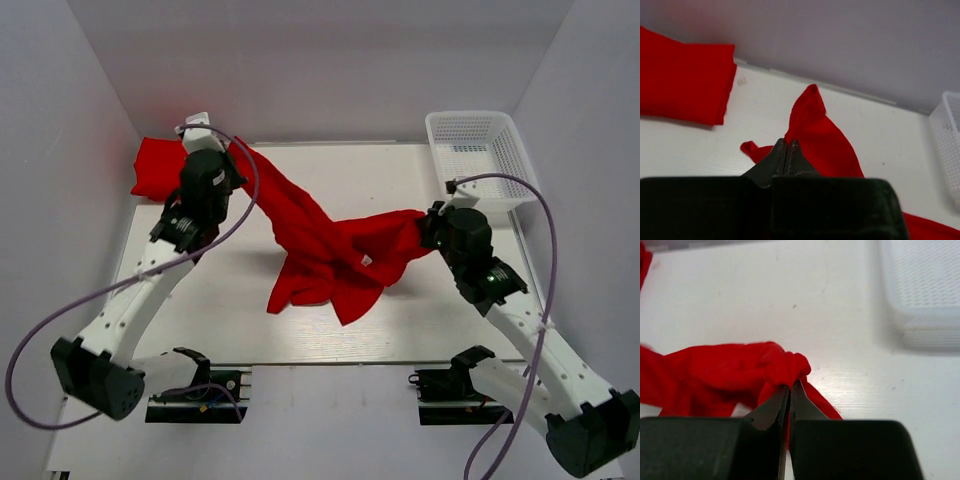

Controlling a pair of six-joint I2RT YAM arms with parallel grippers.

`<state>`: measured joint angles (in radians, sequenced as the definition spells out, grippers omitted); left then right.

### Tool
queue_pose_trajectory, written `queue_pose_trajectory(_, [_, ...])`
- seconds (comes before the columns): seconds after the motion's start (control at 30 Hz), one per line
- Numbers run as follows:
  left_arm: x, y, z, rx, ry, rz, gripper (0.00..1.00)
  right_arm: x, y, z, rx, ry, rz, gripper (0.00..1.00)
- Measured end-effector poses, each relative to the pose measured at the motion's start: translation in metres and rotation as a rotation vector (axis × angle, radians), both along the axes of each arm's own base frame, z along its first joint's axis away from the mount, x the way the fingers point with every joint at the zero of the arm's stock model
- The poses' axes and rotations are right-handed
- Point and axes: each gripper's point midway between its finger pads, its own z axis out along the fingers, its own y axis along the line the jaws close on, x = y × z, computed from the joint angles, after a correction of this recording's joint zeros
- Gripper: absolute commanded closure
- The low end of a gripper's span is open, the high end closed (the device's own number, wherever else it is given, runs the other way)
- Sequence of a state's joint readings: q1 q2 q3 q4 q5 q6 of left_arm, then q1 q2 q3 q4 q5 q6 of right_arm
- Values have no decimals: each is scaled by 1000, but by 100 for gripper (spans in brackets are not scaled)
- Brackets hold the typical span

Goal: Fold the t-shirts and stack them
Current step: Flatten out the tshirt

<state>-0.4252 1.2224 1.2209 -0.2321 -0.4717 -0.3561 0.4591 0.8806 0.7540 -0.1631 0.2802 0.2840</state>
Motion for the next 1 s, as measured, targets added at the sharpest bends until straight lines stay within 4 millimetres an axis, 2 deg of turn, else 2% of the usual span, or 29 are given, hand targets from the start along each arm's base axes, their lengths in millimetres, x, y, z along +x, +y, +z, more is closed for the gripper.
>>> queue_pose_trajectory(0.13, [-33,26,43,-10,-98,57,100,-8,-23,51,-17,-97,-75,100])
queue_pose_trajectory(0.3, [-87,58,104,-67,-249,98,100,-27,-43,135,19,-263,-121,100])
queue_pose_trajectory(0.47, [-154,92,179,-166,-449,124,100,-65,-63,219,64,-434,-118,100])
queue_pose_trajectory(0.53, [-185,107,213,-210,-542,128,100,-86,-72,263,91,-525,-112,100])
queue_pose_trajectory(0.63, [-219,122,248,-250,-634,130,100,-108,-79,301,115,-610,-94,100])
queue_pose_trajectory(0.7, [-234,129,264,-266,-680,127,100,-120,-82,322,124,-661,-76,100])
queue_pose_trajectory(0.77, [-238,130,268,-262,-692,126,100,-125,-82,334,126,-689,-62,100])
queue_pose_trajectory(0.83, [-231,128,267,-245,-680,129,100,-119,-78,335,109,-689,-56,100])
queue_pose_trajectory(0.9, [-212,121,260,-220,-650,139,100,-100,-71,327,76,-657,-57,100])
queue_pose_trajectory(1.0, [-164,103,242,-161,-562,160,100,-55,-55,300,2,-562,-70,100])
